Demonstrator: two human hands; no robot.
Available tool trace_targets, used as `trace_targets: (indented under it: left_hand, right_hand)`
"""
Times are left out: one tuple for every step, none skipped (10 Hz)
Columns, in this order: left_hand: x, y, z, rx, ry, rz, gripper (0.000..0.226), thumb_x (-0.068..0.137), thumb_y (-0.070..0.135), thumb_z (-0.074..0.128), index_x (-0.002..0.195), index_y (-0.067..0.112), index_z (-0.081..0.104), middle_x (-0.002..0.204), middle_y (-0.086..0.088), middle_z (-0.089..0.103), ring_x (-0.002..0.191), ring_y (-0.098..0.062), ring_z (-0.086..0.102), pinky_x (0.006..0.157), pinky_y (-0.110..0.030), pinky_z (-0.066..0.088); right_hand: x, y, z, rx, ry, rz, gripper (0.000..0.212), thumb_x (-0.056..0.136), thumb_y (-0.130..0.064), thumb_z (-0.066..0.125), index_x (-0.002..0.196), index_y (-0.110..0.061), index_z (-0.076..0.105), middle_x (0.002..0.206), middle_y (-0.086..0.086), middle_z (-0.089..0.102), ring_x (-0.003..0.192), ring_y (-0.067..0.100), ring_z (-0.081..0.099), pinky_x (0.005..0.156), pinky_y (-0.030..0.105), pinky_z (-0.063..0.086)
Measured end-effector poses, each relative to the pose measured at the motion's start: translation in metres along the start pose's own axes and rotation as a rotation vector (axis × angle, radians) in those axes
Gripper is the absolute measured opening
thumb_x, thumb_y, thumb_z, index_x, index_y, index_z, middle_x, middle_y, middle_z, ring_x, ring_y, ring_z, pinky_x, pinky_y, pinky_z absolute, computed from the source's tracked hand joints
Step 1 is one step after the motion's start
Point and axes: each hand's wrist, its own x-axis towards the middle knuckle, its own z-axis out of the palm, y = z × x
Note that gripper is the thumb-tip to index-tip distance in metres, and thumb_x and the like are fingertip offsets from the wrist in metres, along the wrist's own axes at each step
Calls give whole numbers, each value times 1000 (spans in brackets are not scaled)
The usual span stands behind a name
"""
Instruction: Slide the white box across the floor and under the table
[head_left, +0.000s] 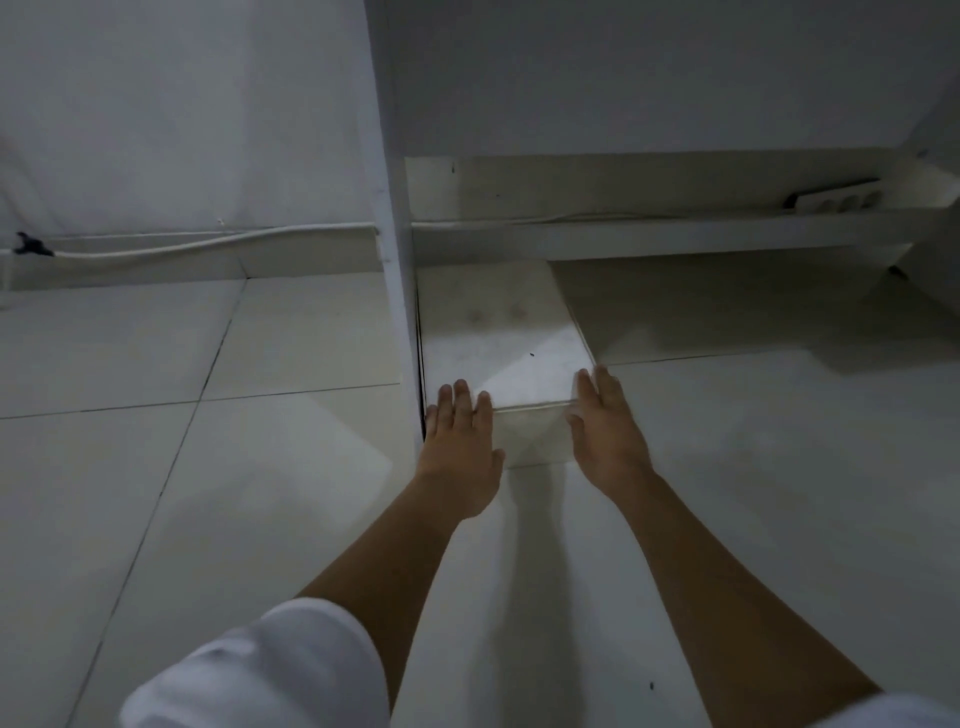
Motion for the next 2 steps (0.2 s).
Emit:
trace_targets:
  left_hand:
    - [-10, 1, -6, -34, -64, 12, 68, 100, 34, 28, 152, 7, -6, 160, -19, -16, 148, -35, -16, 123, -44, -2]
    - [-24, 0, -10, -53, -80, 55, 65, 99, 35, 28, 153, 8, 3, 161, -20, -8, 149, -36, -9, 123, -43, 2]
  right_hand:
    - [-11, -9, -8, -30, 7, 6, 54, 100, -22, 32, 151, -14, 17, 163, 8, 3, 150, 27, -3, 117, 36, 24]
    - [-24, -18, -17, -56, 16, 36, 54, 100, -22, 31, 151, -13, 15, 163, 10, 2, 150, 29, -4, 118, 36, 22]
